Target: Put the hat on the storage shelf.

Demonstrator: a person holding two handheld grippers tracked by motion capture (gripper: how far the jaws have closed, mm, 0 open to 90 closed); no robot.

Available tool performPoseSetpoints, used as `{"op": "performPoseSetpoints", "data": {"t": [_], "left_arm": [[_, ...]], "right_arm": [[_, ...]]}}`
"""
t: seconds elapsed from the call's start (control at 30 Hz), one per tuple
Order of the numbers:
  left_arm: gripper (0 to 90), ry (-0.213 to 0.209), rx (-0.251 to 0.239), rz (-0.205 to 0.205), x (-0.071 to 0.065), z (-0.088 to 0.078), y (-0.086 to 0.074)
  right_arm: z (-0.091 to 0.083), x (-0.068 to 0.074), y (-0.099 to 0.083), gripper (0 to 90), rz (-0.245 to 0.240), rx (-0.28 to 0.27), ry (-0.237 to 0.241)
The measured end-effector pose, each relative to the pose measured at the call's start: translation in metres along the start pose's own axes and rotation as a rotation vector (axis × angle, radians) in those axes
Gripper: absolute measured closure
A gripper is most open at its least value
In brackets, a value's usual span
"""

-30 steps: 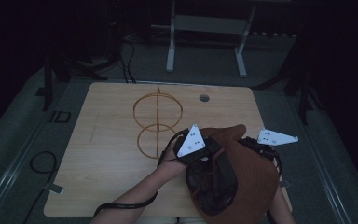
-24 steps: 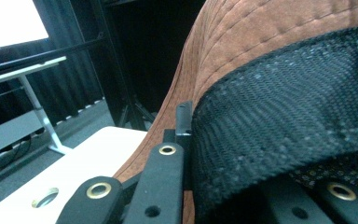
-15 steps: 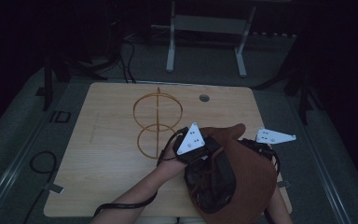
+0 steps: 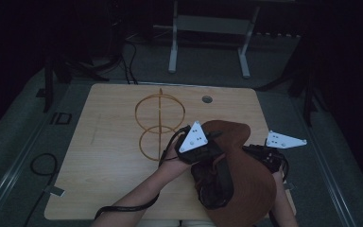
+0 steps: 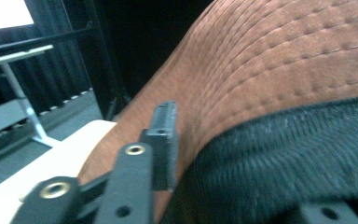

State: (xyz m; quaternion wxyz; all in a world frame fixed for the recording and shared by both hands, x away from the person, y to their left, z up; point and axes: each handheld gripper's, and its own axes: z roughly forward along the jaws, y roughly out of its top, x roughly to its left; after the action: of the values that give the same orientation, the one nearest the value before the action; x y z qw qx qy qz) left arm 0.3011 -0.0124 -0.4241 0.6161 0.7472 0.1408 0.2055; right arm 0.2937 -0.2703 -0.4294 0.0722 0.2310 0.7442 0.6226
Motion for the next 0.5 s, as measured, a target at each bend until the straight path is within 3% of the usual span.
{"op": "performPoseSetpoints", "data": {"t": [0.3, 0.5], "left_arm": [[40.8, 0.068, 0.013, -0.028, 0.008, -0.014, -0.001], [33.8, 0.084, 0.028, -0.055, 0.015, -0.03, -0.009]], "right_arm": [[-0.014, -0.001, 0.014, 89.0, -0.005, -0.066, -0.03], [-0.019, -0.006, 0.022, 89.0, 0.003, -0.078, -0.054]]}}
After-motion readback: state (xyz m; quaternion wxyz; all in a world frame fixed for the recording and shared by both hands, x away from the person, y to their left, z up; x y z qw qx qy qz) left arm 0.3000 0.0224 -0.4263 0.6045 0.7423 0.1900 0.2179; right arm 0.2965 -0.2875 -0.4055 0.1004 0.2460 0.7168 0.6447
